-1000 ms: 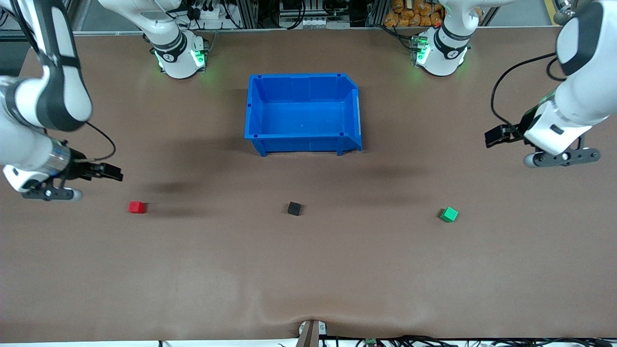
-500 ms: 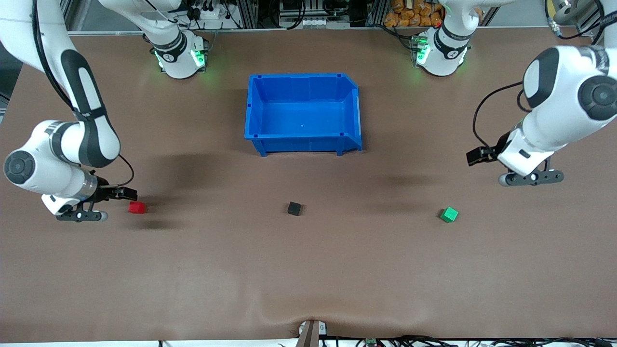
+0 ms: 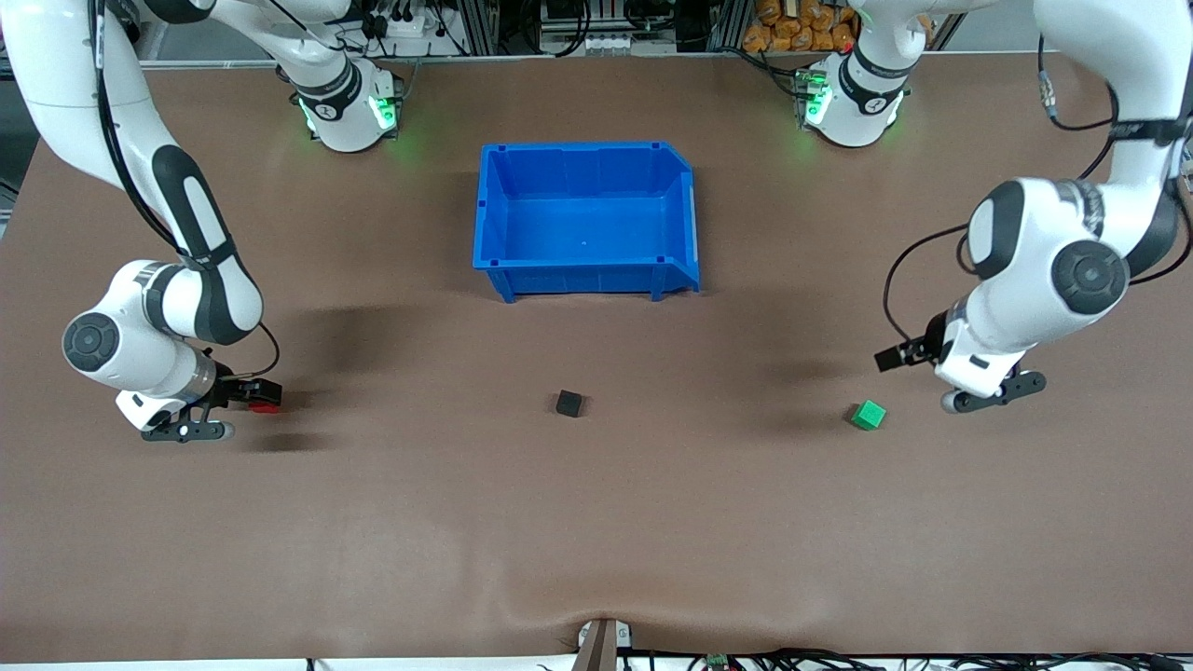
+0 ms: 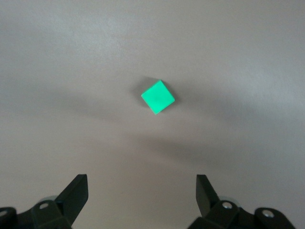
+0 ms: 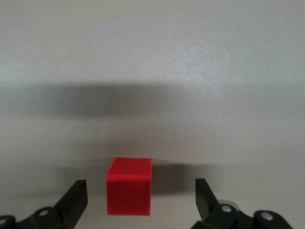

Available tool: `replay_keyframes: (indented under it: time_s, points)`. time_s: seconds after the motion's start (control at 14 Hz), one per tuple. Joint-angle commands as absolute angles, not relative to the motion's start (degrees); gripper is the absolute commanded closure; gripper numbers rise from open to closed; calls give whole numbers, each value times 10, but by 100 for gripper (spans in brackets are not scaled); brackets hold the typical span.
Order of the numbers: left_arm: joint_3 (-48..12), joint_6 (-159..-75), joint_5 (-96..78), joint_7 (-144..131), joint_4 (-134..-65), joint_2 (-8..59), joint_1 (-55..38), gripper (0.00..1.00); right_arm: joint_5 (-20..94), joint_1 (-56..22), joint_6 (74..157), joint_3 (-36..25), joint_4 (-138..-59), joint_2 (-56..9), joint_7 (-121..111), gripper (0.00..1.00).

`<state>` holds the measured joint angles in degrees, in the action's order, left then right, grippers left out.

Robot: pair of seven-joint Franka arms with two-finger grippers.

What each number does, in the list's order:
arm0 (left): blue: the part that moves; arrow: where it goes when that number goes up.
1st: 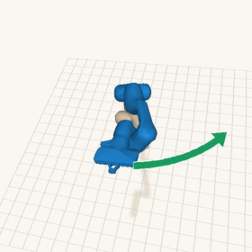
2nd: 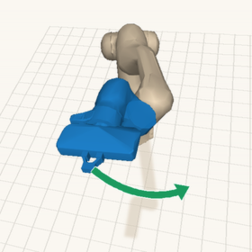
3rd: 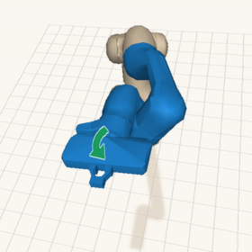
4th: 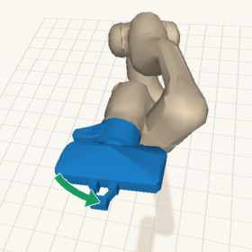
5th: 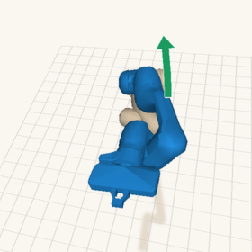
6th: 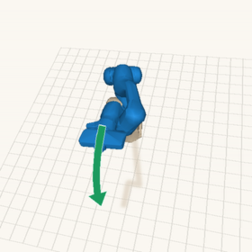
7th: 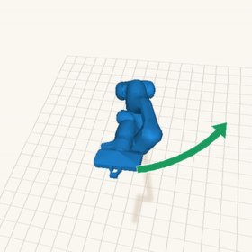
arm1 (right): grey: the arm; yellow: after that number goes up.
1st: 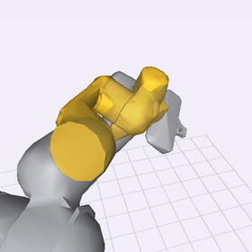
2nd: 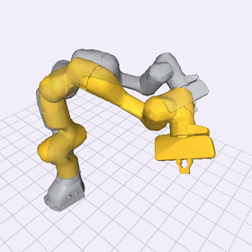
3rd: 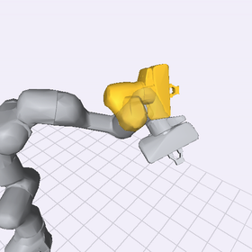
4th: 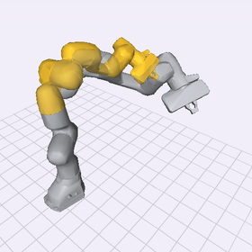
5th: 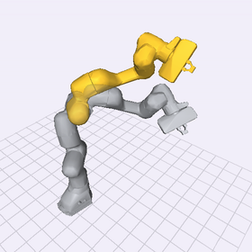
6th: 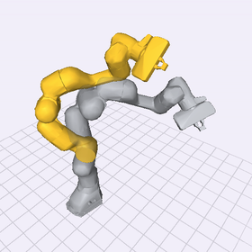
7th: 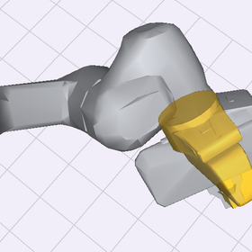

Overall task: Attach green and red cubes to black cube
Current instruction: 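Move the right gripper to the red cube while the left gripper approaches the green cube, then close the right gripper on the red cube while the left gripper grasps the green cube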

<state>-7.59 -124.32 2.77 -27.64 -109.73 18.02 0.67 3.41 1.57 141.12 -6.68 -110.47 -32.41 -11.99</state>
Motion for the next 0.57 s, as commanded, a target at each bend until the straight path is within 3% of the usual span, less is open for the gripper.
replay_keyframes:
  time_s: [0.0, 0.5]
  points:
    - [-76, -1273, 31, -354, -1079, 215, 10, 0, 32, 25, 1407, -60, -1098, -334, -130, 0]
    - [-75, -1274, 35, -510, -1025, 290, 6, 0, 36, 22, 1401, -60, -1105, -336, -129, 0]
